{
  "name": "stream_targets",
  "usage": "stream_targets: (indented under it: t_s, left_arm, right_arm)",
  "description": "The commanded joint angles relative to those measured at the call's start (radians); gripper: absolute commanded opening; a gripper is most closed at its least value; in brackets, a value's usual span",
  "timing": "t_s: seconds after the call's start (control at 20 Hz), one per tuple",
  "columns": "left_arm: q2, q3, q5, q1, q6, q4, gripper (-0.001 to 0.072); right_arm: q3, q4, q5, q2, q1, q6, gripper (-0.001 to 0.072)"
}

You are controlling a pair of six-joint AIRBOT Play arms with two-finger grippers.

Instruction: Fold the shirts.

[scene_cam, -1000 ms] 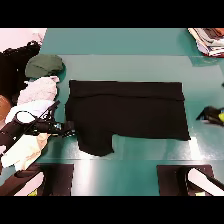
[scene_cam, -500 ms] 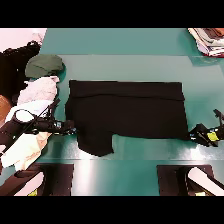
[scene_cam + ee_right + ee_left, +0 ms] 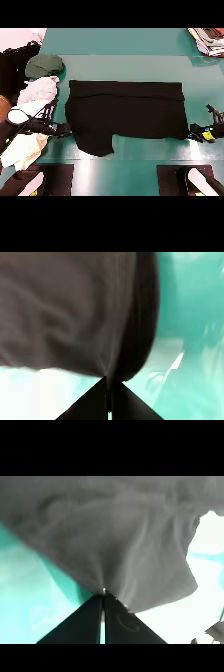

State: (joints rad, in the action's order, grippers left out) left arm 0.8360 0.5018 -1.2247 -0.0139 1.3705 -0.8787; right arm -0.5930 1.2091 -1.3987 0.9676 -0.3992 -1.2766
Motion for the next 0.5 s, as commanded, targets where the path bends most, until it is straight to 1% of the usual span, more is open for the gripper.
stream_targets:
  t_s: [0.0, 0.1, 0.15, 0.2, 0.25, 0.3, 0.35, 0.45]
  left_arm:
    - [-0.182, 0.009, -0.184, 0.0, 0.105, -0.084, 0.0018]
    - [-0.289, 0.034, -0.311, 0.0, 0.17, -0.083, 0.0019]
    - [-0.318, 0.065, -0.343, 0.0, 0.183, -0.083, 0.0019]
    - [-0.321, 0.111, -0.348, 0.0, 0.196, -0.084, 0.0019]
    - [-0.315, 0.156, -0.328, 0.0, 0.195, -0.084, 0.0019]
    - [-0.307, 0.198, -0.278, 0.0, 0.185, -0.093, 0.0019]
    - [-0.29, 0.226, -0.212, 0.0, 0.162, -0.102, 0.0019]
    - [-0.204, 0.259, -0.068, 0.0, 0.133, -0.128, 0.002]
  right_arm:
    - [-0.033, 0.107, -0.125, -0.154, 0.011, 0.002, 0.0014]
    - [-0.099, 0.179, -0.218, -0.232, 0.011, 0.002, 0.0014]
    - [-0.139, 0.19, -0.235, -0.253, 0.015, -0.001, 0.0014]
    - [-0.184, 0.196, -0.233, -0.258, 0.023, -0.023, 0.0014]
    - [-0.225, 0.196, -0.232, -0.245, 0.041, -0.034, 0.0014]
    - [-0.267, 0.197, -0.229, -0.212, 0.069, -0.035, 0.0014]
    - [-0.305, 0.197, -0.212, -0.17, 0.101, -0.036, 0.0014]
    - [-0.389, 0.198, -0.129, -0.056, 0.163, -0.064, 0.0014]
